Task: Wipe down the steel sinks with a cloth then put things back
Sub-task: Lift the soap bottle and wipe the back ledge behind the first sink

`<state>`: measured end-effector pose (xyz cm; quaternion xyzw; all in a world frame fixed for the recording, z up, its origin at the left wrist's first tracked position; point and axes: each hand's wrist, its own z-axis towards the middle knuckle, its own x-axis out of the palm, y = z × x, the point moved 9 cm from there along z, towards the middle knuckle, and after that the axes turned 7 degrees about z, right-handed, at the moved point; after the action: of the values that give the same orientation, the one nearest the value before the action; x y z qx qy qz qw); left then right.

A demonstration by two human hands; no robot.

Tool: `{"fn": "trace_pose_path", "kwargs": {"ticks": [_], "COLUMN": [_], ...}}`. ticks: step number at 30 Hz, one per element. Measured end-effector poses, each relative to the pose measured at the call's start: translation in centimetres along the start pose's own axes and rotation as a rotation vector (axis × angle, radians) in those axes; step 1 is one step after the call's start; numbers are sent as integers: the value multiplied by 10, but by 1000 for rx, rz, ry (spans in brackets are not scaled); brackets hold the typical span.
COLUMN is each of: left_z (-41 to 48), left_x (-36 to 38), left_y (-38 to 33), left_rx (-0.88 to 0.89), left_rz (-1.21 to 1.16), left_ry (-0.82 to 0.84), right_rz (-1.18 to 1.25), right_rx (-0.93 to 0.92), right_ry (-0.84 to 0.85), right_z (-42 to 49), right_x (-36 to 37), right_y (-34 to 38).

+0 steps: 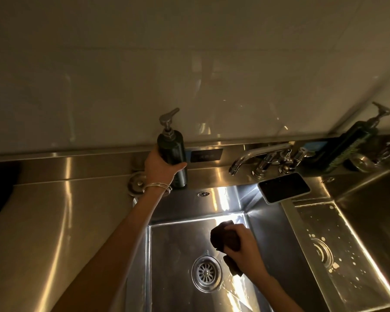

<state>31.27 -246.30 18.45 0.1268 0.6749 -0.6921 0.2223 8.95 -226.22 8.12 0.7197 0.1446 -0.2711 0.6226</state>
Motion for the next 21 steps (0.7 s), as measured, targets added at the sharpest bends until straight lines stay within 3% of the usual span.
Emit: {"fn": "trace_pose_path", "kwargs": {"ticks": [21], "left_z": [-1], "left_x": [15], "left_y": [9], "left_rx": [-37], "left_rz": [270], "left_ry": [-20], "right_rz": [-86], "right_rx": [-74], "right_ry": [131], "right_z": [-3], "right_x": [-9], "right_y": [-1]}}
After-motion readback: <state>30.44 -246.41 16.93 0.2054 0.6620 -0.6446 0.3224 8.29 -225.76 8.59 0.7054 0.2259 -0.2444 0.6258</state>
